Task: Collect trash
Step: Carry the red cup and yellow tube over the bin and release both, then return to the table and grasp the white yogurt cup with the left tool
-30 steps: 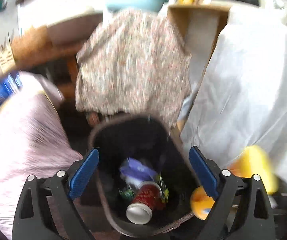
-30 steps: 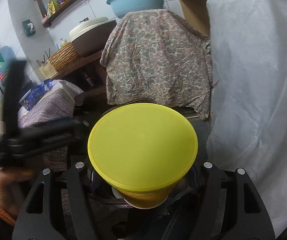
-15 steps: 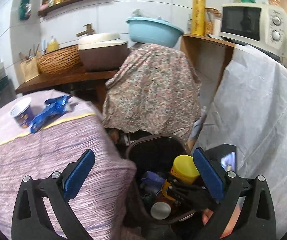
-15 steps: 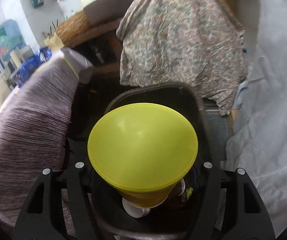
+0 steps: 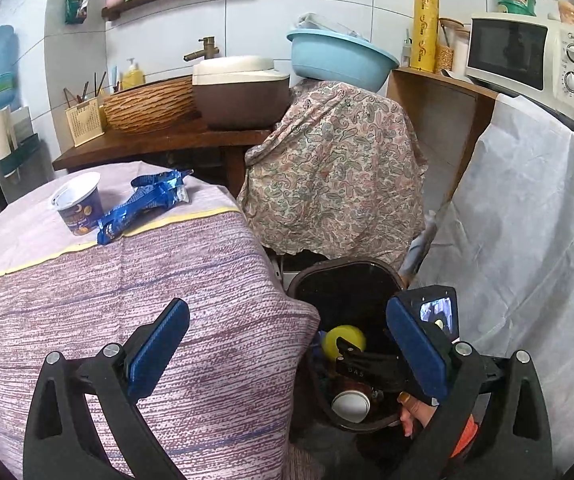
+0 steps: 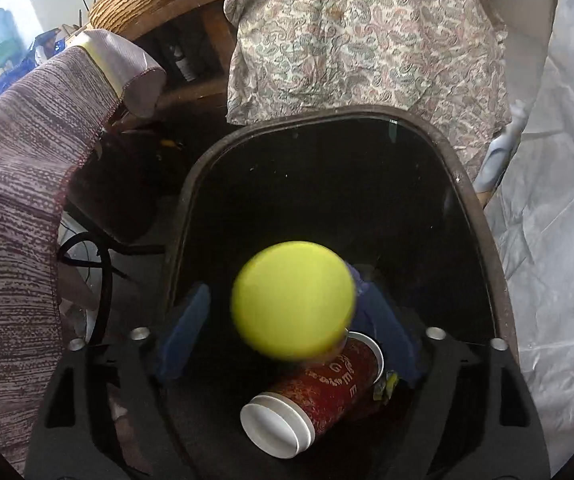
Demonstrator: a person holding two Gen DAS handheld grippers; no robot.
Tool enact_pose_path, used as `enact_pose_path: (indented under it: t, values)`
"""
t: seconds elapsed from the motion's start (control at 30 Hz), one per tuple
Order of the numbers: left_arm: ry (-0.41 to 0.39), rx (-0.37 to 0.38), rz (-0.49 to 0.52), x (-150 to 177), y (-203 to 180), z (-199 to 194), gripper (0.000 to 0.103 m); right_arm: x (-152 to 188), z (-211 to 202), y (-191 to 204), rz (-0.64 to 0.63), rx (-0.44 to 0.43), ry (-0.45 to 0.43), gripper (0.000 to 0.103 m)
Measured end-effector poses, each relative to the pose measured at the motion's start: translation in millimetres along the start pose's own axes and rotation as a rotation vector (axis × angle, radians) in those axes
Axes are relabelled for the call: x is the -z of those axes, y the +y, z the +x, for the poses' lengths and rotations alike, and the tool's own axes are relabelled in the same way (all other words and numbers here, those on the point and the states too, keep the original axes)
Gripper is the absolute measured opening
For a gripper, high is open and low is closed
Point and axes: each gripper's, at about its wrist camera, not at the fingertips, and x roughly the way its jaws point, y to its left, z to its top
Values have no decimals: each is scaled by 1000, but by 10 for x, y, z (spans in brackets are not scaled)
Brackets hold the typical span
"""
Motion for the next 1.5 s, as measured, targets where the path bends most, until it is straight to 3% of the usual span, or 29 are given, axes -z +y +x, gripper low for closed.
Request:
enact_pose_path:
  t: [0.27, 0.5, 1.03, 1.23, 1.5]
  values:
    - [6, -1, -1, 46, 115, -109, 98, 38, -170, 34, 27, -10, -13, 84]
    - [23, -46, -2, 117, 455, -314, 98, 23, -591, 235, -51, -30, -56, 84]
    - [28, -171, 13, 156, 1544, -704, 98, -356, -1731, 1353, -276, -192, -249, 87]
    - [38, -164, -7, 59, 2007, -631, 98, -478, -1817, 1825, -351, -272, -249, 87]
    - [25, -181, -36, -288, 2502, -386, 98, -585, -1756, 2177, -404, -294, -223, 87]
